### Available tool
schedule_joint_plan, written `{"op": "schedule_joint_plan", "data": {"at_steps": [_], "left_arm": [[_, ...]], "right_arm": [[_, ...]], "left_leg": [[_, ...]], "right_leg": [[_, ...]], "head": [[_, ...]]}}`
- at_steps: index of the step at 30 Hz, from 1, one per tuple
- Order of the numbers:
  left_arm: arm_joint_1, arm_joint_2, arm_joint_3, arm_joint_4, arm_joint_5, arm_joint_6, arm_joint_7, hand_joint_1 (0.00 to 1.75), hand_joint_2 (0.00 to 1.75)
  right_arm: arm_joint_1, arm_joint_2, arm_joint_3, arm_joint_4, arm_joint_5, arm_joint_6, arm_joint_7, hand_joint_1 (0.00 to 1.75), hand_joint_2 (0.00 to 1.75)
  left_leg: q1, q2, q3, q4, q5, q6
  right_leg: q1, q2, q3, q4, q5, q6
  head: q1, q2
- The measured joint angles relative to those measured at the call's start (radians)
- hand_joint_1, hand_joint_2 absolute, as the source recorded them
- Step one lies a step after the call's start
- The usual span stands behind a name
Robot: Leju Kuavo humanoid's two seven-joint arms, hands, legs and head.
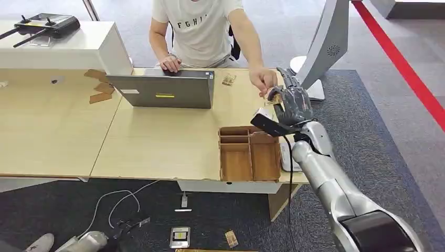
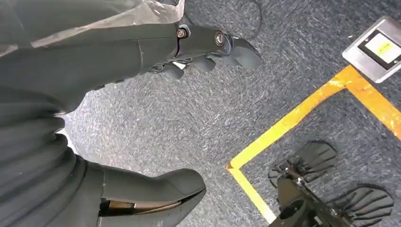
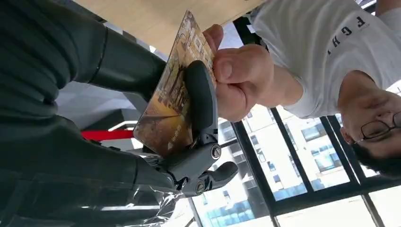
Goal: Pass the card to the sensor for recognition and then transmit it.
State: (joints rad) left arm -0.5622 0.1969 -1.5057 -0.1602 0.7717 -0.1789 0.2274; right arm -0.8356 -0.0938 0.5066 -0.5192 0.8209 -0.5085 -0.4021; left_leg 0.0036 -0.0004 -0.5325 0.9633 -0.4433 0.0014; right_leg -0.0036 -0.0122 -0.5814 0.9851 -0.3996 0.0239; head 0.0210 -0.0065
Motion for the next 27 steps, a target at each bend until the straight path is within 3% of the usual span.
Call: {"op": "schedule_joint_plan", "data": {"at_steps": [4,5,19,27], "left_arm": [[-0.004,-0.004,-0.002,0.000,-0.003,-0.003,0.002,0.00,1.75],[-0.006,-0.006,-0.002,0.000,-0.005,-0.006,0.002,0.00,1.75],[-0.023,-0.014,-0.008,0.000,-0.021,-0.028,0.002,0.00,1.75],[-0.023,-0.010,-0.009,0.000,-0.021,-0.035,-0.007,0.00,1.75]], "right_arm": [[0.001,-0.008,0.000,-0.005,-0.001,0.000,0.007,1.75,1.75],[0.001,-0.011,0.001,-0.005,-0.001,-0.001,0.007,0.00,0.00],[0.009,-0.024,0.024,-0.006,-0.006,0.078,-0.012,0.00,0.00],[-0.004,-0.039,0.029,-0.055,-0.025,0.173,-0.012,0.00,0.00]], "left_leg": [[0.000,0.000,-0.001,0.000,0.000,0.000],[0.000,0.000,-0.001,0.000,0.000,0.000],[0.000,0.000,-0.001,0.000,0.000,0.000],[0.000,0.000,-0.001,0.000,0.000,0.000]], "right_leg": [[0.000,0.000,-0.001,0.000,0.000,0.000],[0.000,0.000,-0.001,0.000,0.000,0.000],[0.000,0.001,-0.001,0.000,0.000,0.000],[0.000,0.001,-0.001,0.000,0.000,0.000]], "head": [[0.000,0.000],[0.000,0.000],[0.000,0.000],[0.000,0.000]]}}
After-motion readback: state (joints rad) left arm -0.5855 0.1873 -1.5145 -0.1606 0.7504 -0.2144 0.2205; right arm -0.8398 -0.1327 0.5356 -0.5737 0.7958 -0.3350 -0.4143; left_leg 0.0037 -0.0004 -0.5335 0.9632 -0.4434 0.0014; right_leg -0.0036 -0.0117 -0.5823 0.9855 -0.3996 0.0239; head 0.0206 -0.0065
